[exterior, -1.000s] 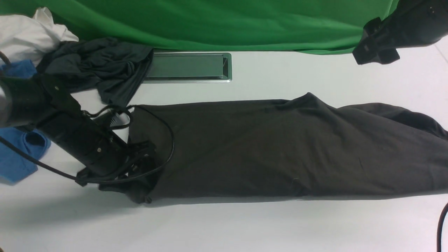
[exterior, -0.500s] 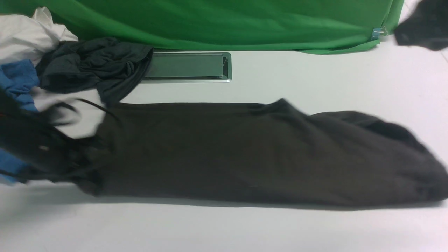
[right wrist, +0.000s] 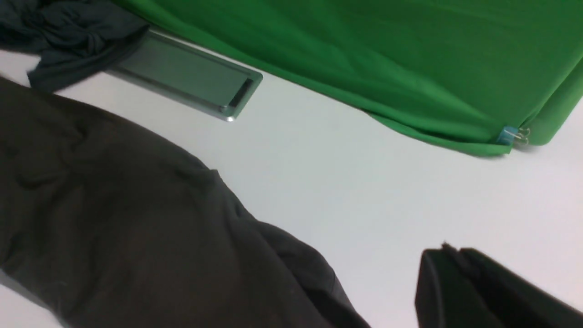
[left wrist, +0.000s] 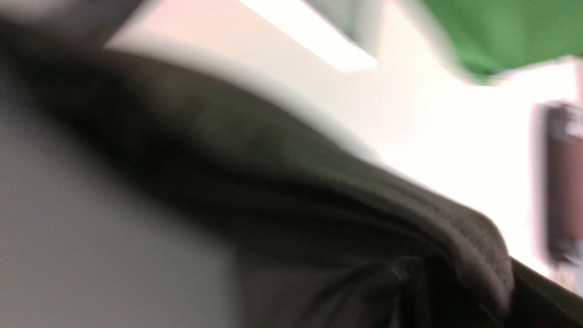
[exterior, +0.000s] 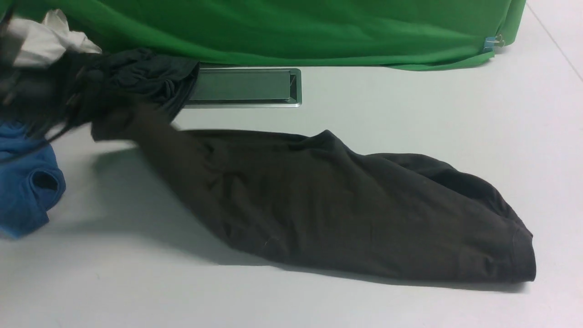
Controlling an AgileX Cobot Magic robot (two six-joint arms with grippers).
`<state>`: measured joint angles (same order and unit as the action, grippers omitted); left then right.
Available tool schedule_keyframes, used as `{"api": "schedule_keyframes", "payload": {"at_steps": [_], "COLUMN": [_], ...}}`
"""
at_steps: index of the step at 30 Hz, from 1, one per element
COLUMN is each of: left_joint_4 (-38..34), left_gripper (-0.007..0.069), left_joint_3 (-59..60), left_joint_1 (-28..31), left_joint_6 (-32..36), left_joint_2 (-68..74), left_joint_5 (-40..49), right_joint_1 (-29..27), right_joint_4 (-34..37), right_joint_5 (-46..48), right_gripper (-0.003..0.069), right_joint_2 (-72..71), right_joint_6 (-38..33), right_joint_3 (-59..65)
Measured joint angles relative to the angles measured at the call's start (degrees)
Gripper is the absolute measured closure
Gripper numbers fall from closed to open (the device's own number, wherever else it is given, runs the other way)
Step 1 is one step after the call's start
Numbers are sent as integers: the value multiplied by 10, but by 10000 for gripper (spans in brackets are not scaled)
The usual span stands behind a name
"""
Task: Fold a long-sleeved shirt on a white desktop.
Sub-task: 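Fold the garment over onto itself on the table with the left gripper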
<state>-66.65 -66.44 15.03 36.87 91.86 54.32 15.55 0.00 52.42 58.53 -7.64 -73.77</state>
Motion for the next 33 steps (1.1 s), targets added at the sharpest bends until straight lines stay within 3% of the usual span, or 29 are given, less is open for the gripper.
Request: {"api": "schedule_keyframes", "payload": {"at_steps": [3,7,8,10,13,16,17,18,20,23,28,30,31,33], "left_joint_4": [-16,-10,-8,5,47,145,152,223,264,288,310,332,338,375], "left_gripper": [577,577,577,577,577,572,570,550,519,465,228,89,78,-26], "left_joint_3": [-58,-153,-164,-227,-314,-382,-386,-422,-445,-454,-463,-463,-463,-463], "left_joint_1": [-115,-328,-338,-453,-565,-644,-652,-676,-681,-678,-669,-668,-668,-659], "left_joint_6": [4,6,6,6,6,-17,-22,-90,-139,-147,-146,-146,-146,-149], "left_joint_2": [5,56,65,128,231,344,351,411,444,454,430,410,406,377], "left_joint_5": [-33,-110,-113,-137,-149,-155,-156,-156,-155,-155,-150,-129,-126,-94], "right_joint_1": [0,0,0,0,0,0,0,3,15,32,57,57,57,57], "right_joint_4": [0,0,0,0,0,0,0,0,0,0,0,-3,-3,-4], "right_joint_5": [7,18,19,25,35,37,37,39,43,45,37,24,22,18], "right_gripper": [634,627,627,622,618,614,613,606,601,597,576,560,559,526], "right_joint_2": [0,0,0,0,0,0,0,0,0,0,0,0,0,0], "right_joint_6": [6,10,10,10,10,10,10,10,10,8,-1,-1,-1,0], "right_joint_3": [0,0,0,0,0,0,0,0,0,1,1,1,1,0]}}
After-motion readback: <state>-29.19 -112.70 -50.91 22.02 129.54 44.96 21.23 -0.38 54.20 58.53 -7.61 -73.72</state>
